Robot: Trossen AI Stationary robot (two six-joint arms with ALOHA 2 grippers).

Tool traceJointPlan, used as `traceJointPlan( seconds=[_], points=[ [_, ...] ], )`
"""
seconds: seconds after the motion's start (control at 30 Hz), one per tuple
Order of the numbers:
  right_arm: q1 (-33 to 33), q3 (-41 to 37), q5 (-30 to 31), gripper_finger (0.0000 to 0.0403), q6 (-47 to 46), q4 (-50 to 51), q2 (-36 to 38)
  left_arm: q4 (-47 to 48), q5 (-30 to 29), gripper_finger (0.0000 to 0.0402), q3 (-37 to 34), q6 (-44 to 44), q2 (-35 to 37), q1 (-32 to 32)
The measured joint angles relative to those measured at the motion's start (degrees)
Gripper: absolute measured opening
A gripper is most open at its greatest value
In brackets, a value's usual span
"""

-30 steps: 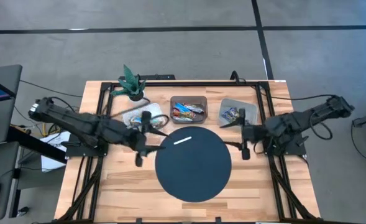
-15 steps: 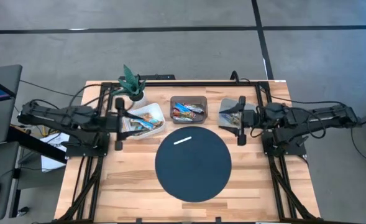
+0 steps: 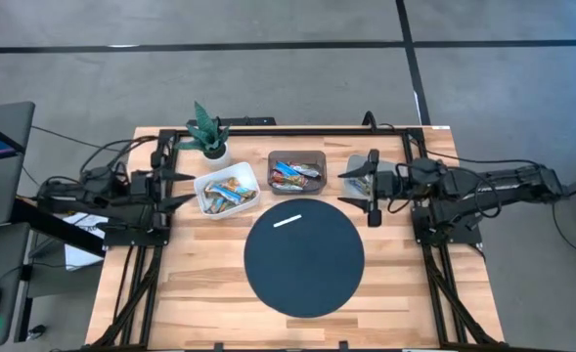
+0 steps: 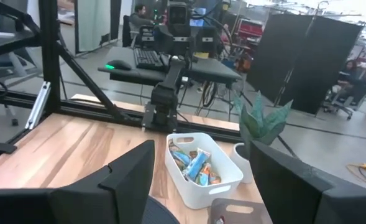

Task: Pick and place Granola Bars by type
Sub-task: Return to Home Position

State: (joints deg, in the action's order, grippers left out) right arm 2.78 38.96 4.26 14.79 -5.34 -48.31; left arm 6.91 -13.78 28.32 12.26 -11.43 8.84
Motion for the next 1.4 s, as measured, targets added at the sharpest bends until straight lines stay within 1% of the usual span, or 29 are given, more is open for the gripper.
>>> traceJointPlan(
  seconds=[0.1,0.27,0.37,0.4,0.47,0.57,0.63,0.7,0.83,0.97,1.07,1.27,1.33,1.4],
  points=[
    [-0.74,0.0,-0.42,0.0255,-0.61,1.36,0.54,4.33,0.0,0.0196,-0.67,-0.93,4.56,0.05],
    [-2.27,0.0,0.12,0.0255,-0.84,1.73,0.8,8.97,-0.35,0.0197,-1.55,-1.53,11.51,0.05],
    [-3.42,0.0,0.09,0.0255,-1.29,0.98,0.79,10.07,0.81,0.0197,-0.78,-1.61,11.28,0.05],
    [-3.75,0.0,-0.06,0.0255,-1.28,0.27,0.6,9.24,2.05,0.0197,-0.58,-1.55,11.09,0.05],
    [-4.03,0.07,-0.37,0.0255,-1.23,-0.39,-0.11,8.17,2.37,0.0197,-0.34,-0.44,10.91,0.1],
    [-5.12,0.07,-0.49,0.0255,-1.27,-0.68,-1.32,9.11,-1.13,0.0196,-0.05,0.52,11.4,0.07],
    [-6.16,0.07,-0.47,0.0255,-1.31,-0.68,-1.62,9.7,-2.79,0.0197,1.34,0.62,11.36,0.07],
    [-6.96,0.07,-0.88,0.0255,-1.53,-0.57,-1.62,10.39,-3.2,0.0197,2.31,0.93,11.38,0.05],
    [-7.82,0.07,-4.13,0.0255,-1.39,-0.6,-1.6,12.19,-3.11,0.0197,4.93,1.45,11.38,0.05],
    [-7.96,0.07,-4.43,0.0255,-0.97,-0.68,-1.6,14.27,-6.21,0.0197,6.35,1.54,11.32,0.05],
    [-8.24,0.07,-4.41,0.0255,-0.87,-0.68,-1.6,14.88,-6.42,0.0197,7.72,1.52,11.36,0.06],
    [-8.19,0.07,-4.49,0.0255,0.14,-0.87,-1.6,15.65,-5.37,0.0197,7.91,0.99,11.34,0.07],
    [-8.19,0.04,-4.49,0.0255,0.25,-1.34,-1.6,15.68,-7.18,0.0197,7.9,0.95,11.34,0.09],
    [-8.19,0.05,-4.49,0.0255,0.38,-1.47,-1.6,15.97,-10.48,0.0197,8.03,0.56,11.34,0.09]
  ],
)
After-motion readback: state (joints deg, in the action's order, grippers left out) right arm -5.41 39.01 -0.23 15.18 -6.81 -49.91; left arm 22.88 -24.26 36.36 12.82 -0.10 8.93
